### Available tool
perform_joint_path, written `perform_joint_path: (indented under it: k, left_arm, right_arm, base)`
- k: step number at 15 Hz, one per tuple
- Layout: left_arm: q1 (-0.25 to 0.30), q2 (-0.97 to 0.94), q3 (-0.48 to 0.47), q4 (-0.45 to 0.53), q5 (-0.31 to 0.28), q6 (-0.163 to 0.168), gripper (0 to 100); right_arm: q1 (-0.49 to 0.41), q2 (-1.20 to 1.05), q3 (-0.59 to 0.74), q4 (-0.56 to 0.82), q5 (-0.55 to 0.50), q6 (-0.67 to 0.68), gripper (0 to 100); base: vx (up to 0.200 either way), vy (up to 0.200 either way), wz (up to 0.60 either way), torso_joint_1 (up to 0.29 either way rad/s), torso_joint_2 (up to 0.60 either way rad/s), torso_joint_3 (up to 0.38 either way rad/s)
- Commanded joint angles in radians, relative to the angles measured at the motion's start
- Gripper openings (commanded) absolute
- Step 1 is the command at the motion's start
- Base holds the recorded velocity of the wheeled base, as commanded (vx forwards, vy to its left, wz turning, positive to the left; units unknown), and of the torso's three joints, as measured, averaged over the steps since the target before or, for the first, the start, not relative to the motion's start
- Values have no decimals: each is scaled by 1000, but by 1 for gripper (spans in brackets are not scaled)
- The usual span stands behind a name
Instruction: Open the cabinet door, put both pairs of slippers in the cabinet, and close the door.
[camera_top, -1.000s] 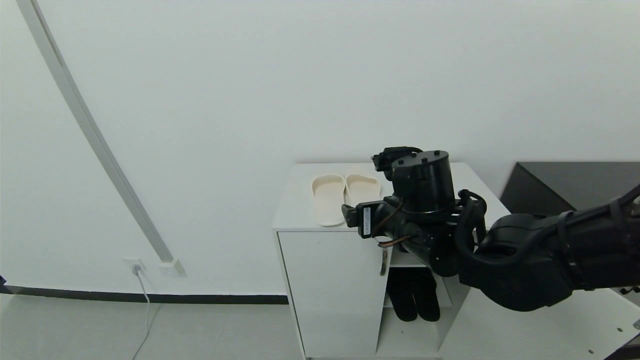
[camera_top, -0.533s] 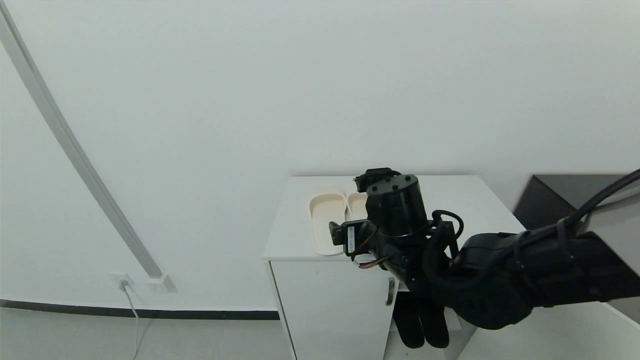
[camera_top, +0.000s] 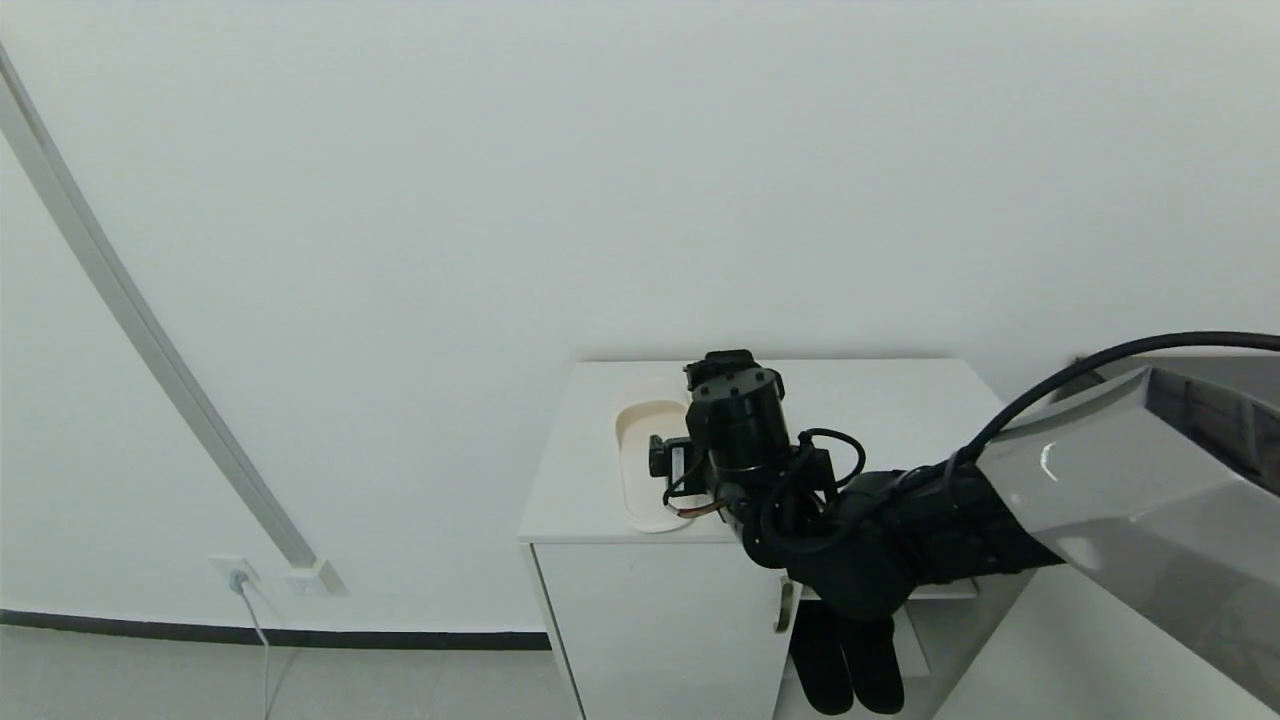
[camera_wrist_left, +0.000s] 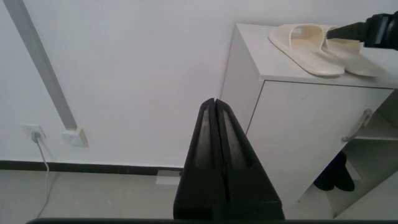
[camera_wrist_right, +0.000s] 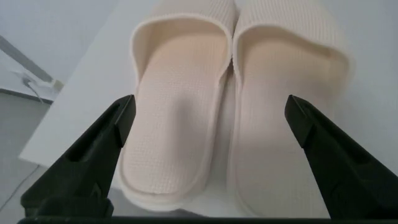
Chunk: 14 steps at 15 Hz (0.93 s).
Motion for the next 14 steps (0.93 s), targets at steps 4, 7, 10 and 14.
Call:
perform_joint_path:
  k: [4,7,10,14]
  left_arm:
    - [0,0,0,-1,1,1,0]
    - [0,0,0,-1,1,1,0]
    - [0,0,0,-1,1,1,0]
    - [0,0,1,-1,1,1,0]
  right_arm:
    - [-41,146,-177,1,1,-37,100]
    - [-59,204,-278,46,2,-53,100]
    - [-67,231,-337,83,2,-53,100]
    - [-66,234,-340,83,2,-54,0]
  base:
    - [0,0,0,0,0,0]
    - [0,0,0,0,0,0]
    - [0,0,0,0,0,0]
    - [0,0,0,0,0,0]
